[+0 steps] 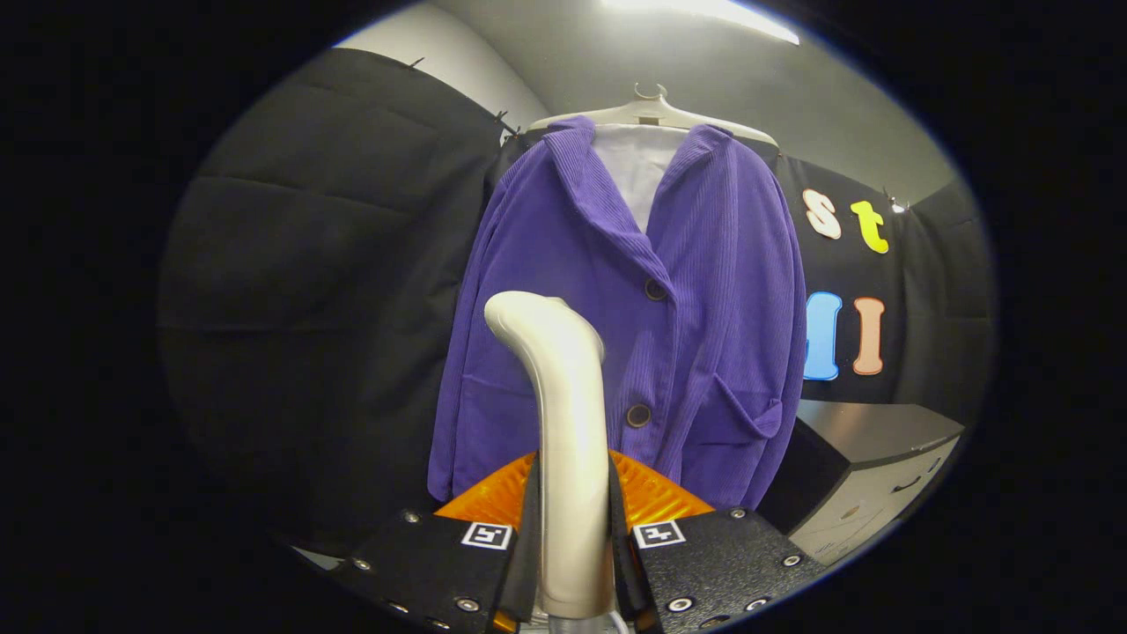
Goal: Iron the clothes twice with a garment steamer, once on the left side and once on the right side.
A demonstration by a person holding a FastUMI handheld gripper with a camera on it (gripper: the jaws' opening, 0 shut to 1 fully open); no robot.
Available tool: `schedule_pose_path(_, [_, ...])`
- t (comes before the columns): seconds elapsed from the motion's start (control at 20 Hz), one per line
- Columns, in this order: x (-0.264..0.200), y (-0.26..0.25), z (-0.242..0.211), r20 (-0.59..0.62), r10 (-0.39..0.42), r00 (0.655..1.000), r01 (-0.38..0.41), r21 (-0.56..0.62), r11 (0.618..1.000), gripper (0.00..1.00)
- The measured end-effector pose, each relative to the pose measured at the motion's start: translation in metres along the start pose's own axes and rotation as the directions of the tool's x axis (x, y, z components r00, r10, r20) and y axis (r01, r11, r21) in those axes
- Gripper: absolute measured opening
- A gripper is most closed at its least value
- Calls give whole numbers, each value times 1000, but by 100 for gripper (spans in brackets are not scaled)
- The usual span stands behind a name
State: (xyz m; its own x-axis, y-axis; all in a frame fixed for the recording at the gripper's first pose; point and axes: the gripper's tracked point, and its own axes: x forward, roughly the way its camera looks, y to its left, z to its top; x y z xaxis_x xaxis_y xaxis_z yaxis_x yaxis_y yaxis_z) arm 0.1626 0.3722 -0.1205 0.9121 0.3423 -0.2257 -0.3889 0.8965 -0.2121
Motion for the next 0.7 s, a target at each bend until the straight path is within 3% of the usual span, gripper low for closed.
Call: schedule_pose_path(0.7, [-22, 11, -115, -147, 24, 989, -30, -36, 999, 36])
